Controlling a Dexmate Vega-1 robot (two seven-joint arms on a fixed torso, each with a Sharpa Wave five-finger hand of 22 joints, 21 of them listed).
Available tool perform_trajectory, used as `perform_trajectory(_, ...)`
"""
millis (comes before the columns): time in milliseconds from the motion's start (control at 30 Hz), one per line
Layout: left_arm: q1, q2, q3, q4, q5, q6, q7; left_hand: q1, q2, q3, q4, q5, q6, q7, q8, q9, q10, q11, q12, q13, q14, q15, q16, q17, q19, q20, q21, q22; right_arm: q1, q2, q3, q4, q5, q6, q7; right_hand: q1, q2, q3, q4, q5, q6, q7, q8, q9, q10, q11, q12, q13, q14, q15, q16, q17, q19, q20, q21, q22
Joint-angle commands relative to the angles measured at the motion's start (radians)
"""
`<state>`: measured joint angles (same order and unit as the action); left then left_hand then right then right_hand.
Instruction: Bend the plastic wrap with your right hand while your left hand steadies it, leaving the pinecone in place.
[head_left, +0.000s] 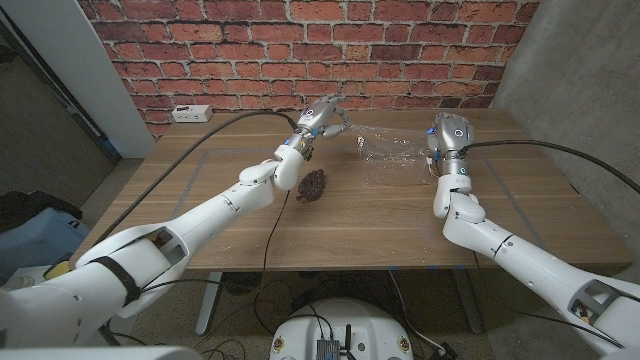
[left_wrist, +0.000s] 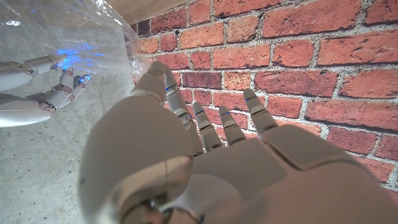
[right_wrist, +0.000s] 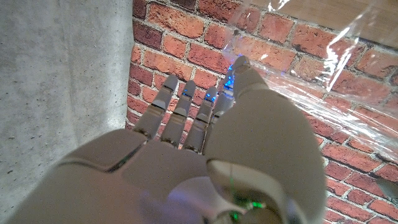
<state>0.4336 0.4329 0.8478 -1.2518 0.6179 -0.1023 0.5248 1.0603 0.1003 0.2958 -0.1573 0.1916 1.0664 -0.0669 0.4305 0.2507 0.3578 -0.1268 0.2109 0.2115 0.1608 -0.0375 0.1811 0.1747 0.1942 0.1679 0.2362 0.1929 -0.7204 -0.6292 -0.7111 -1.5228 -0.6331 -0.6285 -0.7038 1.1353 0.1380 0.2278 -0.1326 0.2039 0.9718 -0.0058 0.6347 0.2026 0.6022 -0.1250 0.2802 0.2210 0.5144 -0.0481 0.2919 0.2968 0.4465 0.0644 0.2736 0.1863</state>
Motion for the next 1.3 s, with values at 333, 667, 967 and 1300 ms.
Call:
perform_trajectory(333, -0.117, -0.077, 0.116, 0.223, 0.038, 0.025, 0.094, -0.007, 0.003, -0.002, 0.003, 0.0, 0.032, -0.03, 0.004, 0.169, 0.013, -0.007, 0.01, 0.001, 0.003, -0.005, 0.009, 0.001, 0.009, -0.006, 0.002, 0.005, 0.134, 0.052, -0.086, 0.186, 0.019, 0.052, 0.038, -0.009, 0.005, 0.014, -0.001, -0.002, 0.01, 0.0, 0.004, 0.002, 0.013, 0.002, -0.007, 0.005, 0.007, -0.161, -0.004, 0.004, 0.001, -0.001, -0.003, 0.001)
perform_trajectory(667, -0.149, -0.104, 0.164, 0.296, 0.036, 0.046, 0.122, -0.01, -0.001, -0.004, 0.003, 0.0, 0.037, -0.031, 0.002, 0.163, 0.015, -0.008, 0.011, 0.001, 0.008, -0.006, 0.01, 0.001, 0.011, -0.006, 0.002, 0.005, 0.191, 0.068, -0.133, 0.266, 0.017, 0.075, 0.059, -0.013, 0.004, 0.022, -0.003, -0.002, 0.004, -0.004, 0.003, 0.002, 0.015, -0.002, -0.011, 0.007, 0.009, -0.161, -0.007, 0.004, 0.004, -0.001, -0.004, 0.001)
perform_trajectory(967, -0.18, -0.126, 0.2, 0.353, 0.032, 0.05, 0.134, -0.013, -0.003, -0.005, 0.003, -0.001, 0.042, -0.03, 0.001, 0.156, 0.015, -0.011, 0.011, 0.001, 0.011, -0.008, 0.01, 0.001, 0.013, -0.009, 0.003, 0.005, 0.217, 0.077, -0.16, 0.3, 0.014, 0.058, 0.076, -0.019, 0.002, 0.029, -0.003, -0.003, 0.006, -0.022, 0.002, 0.0, 0.013, -0.002, -0.015, 0.009, 0.01, -0.159, -0.01, 0.004, 0.004, 0.0, -0.005, 0.001)
perform_trajectory(1300, -0.214, -0.16, 0.247, 0.426, 0.033, 0.058, 0.143, -0.016, -0.008, -0.008, 0.004, -0.002, 0.035, -0.034, -0.005, 0.148, 0.018, -0.012, 0.011, 0.0, 0.013, -0.007, 0.01, 0.002, 0.014, -0.006, 0.003, 0.005, 0.25, 0.088, -0.194, 0.344, 0.011, 0.041, 0.104, -0.025, 0.001, 0.036, -0.003, -0.004, 0.012, -0.03, 0.003, -0.002, 0.011, -0.006, -0.02, 0.011, 0.011, -0.16, -0.013, 0.005, 0.004, 0.0, -0.007, 0.001)
